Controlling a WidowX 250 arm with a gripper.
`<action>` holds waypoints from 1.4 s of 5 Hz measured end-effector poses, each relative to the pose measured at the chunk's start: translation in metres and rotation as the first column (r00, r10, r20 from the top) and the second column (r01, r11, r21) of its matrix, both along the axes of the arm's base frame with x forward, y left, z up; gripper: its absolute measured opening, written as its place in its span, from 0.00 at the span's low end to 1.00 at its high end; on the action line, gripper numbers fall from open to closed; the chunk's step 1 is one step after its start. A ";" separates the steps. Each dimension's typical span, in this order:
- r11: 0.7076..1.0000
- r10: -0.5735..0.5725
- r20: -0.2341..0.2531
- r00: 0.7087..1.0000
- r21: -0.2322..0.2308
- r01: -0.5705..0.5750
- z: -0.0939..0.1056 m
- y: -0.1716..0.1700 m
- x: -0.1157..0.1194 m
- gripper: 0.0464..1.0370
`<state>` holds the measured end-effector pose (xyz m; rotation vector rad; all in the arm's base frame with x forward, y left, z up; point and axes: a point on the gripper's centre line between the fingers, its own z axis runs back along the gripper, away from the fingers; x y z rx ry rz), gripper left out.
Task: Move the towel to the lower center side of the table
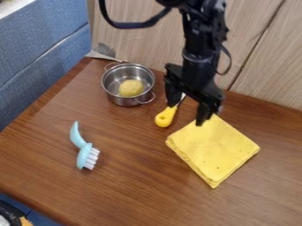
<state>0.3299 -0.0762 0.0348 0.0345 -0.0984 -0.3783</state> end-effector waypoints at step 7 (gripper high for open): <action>0.998 -0.051 0.014 0.999 0.032 0.051 -0.045 -0.014 -0.012 0.96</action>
